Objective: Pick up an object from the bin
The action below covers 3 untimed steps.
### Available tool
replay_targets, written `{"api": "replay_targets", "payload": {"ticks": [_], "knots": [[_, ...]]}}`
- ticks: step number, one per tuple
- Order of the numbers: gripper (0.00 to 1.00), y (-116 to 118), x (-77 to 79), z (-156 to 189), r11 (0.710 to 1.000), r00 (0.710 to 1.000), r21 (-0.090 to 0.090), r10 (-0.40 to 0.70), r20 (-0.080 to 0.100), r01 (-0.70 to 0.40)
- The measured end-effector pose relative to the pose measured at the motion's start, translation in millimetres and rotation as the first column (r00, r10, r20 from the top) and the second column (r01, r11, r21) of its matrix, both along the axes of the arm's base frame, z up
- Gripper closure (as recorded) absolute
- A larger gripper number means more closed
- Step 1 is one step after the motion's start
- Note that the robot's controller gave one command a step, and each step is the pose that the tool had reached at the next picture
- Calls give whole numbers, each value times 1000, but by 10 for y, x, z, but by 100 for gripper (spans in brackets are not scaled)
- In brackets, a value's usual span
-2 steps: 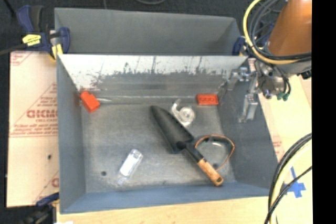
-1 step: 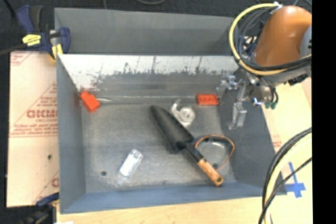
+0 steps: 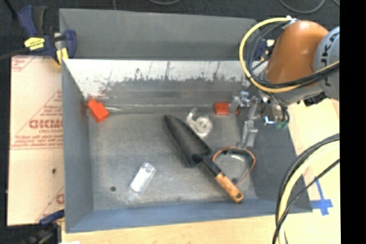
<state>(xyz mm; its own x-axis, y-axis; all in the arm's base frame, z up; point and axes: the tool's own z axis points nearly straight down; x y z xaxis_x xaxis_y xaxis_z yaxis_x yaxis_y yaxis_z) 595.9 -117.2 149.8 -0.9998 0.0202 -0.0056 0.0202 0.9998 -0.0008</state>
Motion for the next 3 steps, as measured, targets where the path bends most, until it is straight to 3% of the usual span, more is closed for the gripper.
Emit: {"api": "replay_targets", "payload": {"ticks": [1, 2, 3], "knots": [[0, 43, 22, -254, 970, 970, 1, -242, 4, 242], [0, -11, -152, -622, 984, 984, 0, -179, 5, 179], [100, 168, -247, -788, 989, 989, -6, 151, 6, -151]]}}
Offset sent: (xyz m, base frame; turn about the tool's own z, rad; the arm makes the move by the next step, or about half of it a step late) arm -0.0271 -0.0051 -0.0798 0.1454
